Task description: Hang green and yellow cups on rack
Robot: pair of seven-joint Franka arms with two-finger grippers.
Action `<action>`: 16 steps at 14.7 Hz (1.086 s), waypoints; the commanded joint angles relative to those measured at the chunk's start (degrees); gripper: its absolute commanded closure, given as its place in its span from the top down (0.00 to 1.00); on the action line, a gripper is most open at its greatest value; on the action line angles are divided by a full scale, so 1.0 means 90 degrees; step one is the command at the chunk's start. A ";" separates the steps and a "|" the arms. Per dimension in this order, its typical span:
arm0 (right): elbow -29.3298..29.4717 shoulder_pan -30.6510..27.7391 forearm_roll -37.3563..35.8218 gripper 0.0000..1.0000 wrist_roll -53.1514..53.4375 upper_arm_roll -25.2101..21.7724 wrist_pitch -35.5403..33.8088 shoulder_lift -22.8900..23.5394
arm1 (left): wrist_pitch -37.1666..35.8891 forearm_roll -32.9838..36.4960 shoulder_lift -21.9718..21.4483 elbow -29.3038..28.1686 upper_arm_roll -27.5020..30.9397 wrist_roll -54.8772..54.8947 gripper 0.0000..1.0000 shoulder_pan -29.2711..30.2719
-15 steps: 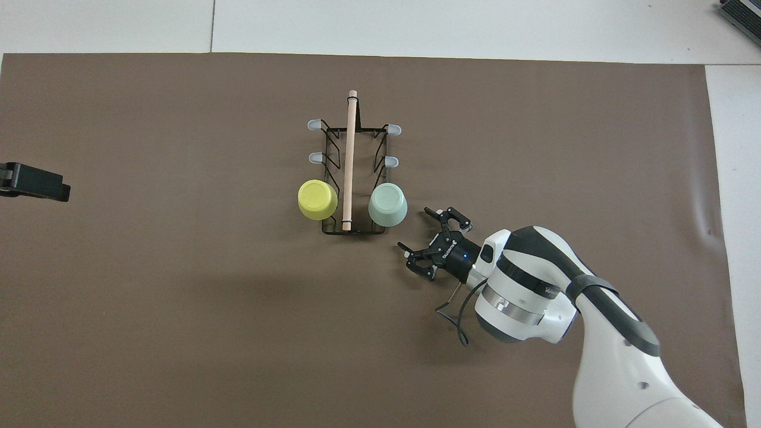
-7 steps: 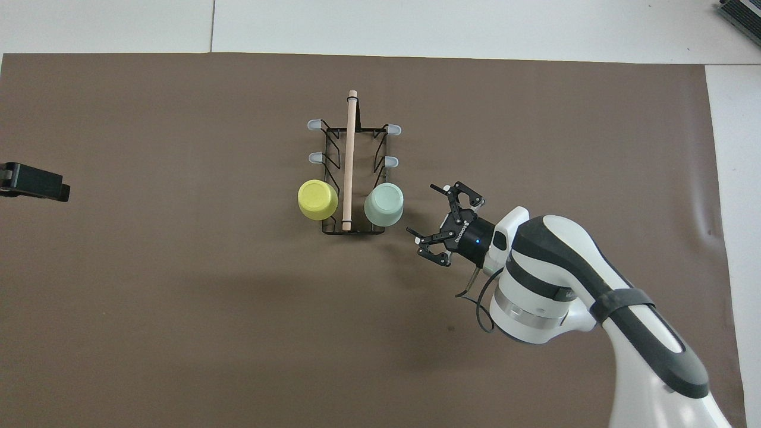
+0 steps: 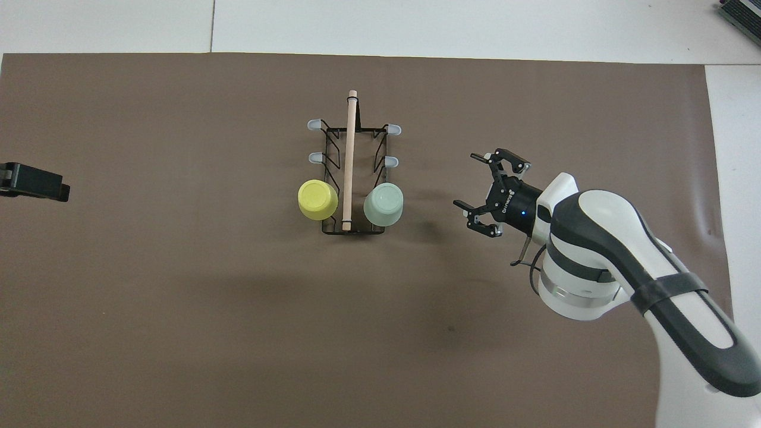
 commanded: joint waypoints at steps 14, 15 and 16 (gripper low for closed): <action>0.0933 -0.1596 -0.7948 1.00 0.6584 0.0036 -0.3431 -0.1322 | -0.0054 -0.0050 -0.0004 0.0025 -0.0031 0.0084 1.00 0.0067; 0.0933 -0.1615 -0.8106 1.00 0.7083 0.0026 -0.3772 -0.1459 | -0.0054 -0.0050 -0.0004 0.0025 -0.0031 0.0084 1.00 0.0067; 0.0942 -0.1664 -0.8214 1.00 0.7543 0.0016 -0.4075 -0.1576 | -0.0054 -0.0050 -0.0004 0.0025 -0.0031 0.0084 1.00 0.0077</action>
